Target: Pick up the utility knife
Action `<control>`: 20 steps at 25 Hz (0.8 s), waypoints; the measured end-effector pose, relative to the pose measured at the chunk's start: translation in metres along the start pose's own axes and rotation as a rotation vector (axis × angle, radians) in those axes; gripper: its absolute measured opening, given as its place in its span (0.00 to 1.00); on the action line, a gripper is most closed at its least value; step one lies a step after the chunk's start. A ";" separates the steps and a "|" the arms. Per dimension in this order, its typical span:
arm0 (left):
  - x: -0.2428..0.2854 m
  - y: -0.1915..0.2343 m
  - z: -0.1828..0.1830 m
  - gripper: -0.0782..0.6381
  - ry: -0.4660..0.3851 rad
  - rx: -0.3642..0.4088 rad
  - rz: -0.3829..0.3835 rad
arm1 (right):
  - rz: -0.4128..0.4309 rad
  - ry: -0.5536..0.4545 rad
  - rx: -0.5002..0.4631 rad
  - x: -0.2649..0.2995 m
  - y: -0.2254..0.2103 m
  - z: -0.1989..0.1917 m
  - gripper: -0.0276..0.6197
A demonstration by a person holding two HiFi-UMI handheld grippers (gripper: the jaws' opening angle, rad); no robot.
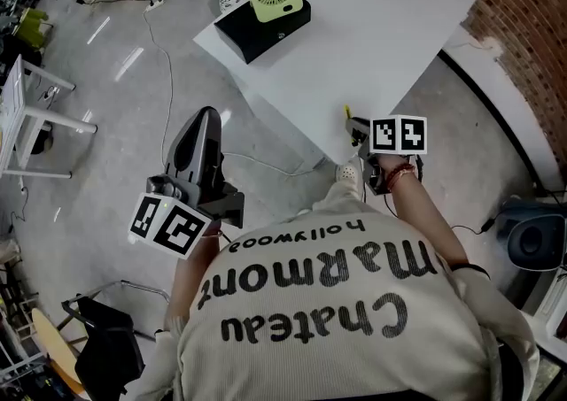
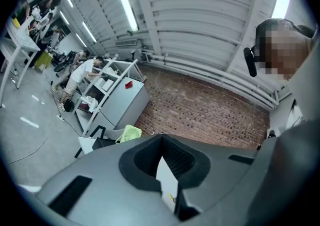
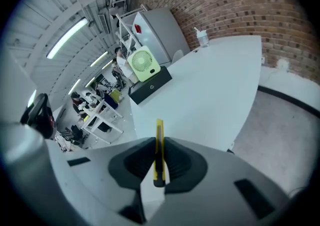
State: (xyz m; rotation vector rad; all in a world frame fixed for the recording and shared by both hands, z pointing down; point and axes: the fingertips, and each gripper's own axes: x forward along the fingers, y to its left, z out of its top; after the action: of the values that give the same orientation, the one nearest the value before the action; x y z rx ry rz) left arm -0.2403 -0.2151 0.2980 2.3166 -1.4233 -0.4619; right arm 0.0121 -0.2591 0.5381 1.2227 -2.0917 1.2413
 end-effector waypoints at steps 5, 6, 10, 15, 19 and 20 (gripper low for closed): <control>-0.004 -0.009 -0.001 0.11 0.003 -0.002 -0.031 | 0.053 -0.057 0.022 -0.013 0.026 0.005 0.13; -0.005 -0.011 0.000 0.11 0.002 -0.002 -0.036 | 0.064 -0.068 0.016 -0.016 0.032 0.007 0.13; -0.009 -0.016 0.002 0.11 0.000 -0.002 -0.048 | 0.104 -0.111 -0.022 -0.032 0.055 0.017 0.13; -0.015 -0.021 -0.003 0.11 0.005 -0.015 -0.050 | 0.152 -0.182 -0.083 -0.059 0.083 0.032 0.13; -0.018 -0.024 -0.005 0.11 0.011 -0.022 -0.043 | 0.182 -0.250 -0.139 -0.083 0.106 0.045 0.13; -0.019 -0.026 -0.006 0.11 0.014 -0.023 -0.041 | 0.191 -0.269 -0.148 -0.089 0.112 0.049 0.13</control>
State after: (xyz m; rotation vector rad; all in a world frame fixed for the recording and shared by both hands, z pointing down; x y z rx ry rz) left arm -0.2260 -0.1870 0.2921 2.3298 -1.3592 -0.4705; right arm -0.0314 -0.2341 0.3956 1.2021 -2.4966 1.0207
